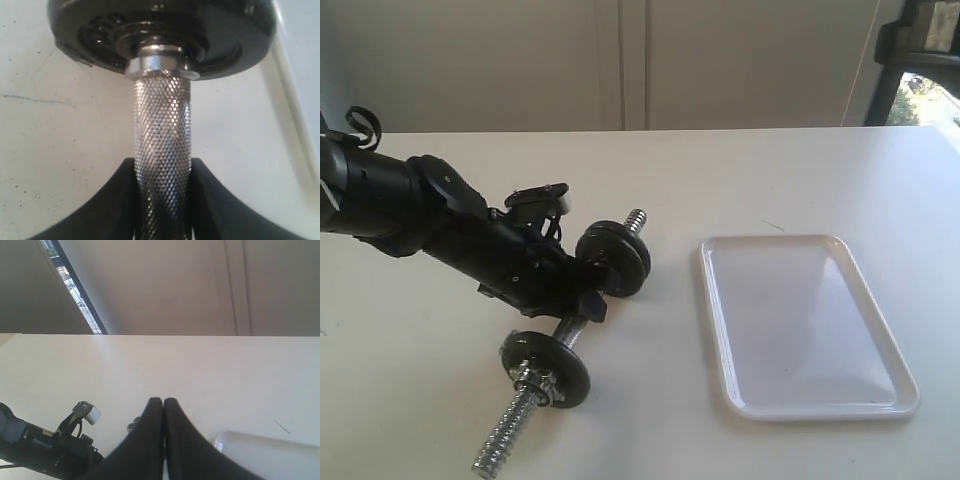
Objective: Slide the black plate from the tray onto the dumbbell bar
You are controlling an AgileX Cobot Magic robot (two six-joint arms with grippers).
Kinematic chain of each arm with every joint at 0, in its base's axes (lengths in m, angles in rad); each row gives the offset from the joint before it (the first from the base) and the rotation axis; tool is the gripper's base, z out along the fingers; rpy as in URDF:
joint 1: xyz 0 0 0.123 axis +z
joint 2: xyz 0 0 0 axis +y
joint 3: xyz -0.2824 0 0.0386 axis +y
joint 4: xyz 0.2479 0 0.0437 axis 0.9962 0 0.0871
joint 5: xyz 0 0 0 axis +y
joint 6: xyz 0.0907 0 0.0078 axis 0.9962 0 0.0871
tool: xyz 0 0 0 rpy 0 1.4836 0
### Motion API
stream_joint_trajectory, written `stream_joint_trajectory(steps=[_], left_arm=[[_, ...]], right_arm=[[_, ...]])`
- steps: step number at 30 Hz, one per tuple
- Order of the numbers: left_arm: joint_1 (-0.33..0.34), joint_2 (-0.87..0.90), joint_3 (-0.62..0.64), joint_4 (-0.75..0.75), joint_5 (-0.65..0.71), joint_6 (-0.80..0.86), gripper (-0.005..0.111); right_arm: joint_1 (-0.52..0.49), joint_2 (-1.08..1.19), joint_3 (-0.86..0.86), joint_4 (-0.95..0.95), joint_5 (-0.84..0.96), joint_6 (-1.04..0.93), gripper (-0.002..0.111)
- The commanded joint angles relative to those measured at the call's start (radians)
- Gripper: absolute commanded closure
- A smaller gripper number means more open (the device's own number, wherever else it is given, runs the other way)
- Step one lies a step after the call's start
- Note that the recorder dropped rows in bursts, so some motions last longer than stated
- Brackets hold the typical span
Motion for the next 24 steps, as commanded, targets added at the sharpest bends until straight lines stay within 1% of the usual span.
stream_joint_trajectory(steps=[1, 4, 8, 12, 22, 24], left_arm=[[-0.019, -0.067, -0.041, -0.197, -0.085, -0.001, 0.107], [-0.036, -0.067, -0.041, -0.225, -0.129, -0.001, 0.107], [-0.036, -0.067, -0.041, -0.255, -0.147, -0.003, 0.107], [-0.036, -0.067, -0.041, -0.255, -0.152, -0.059, 0.107], [-0.036, -0.067, -0.036, -0.255, -0.103, -0.071, 0.107], [-0.036, -0.067, -0.011, -0.255, -0.107, -0.082, 0.107]], right_arm=[[-0.002, -0.004, 0.007, 0.006, -0.003, 0.005, 0.108], [-0.002, -0.004, 0.007, 0.006, -0.003, 0.005, 0.108], [-0.002, -0.004, 0.007, 0.006, -0.003, 0.005, 0.108], [-0.002, -0.004, 0.007, 0.006, -0.001, 0.005, 0.108], [-0.002, -0.004, 0.007, 0.006, -0.001, 0.005, 0.108], [-0.002, -0.004, 0.007, 0.006, -0.001, 0.005, 0.108]])
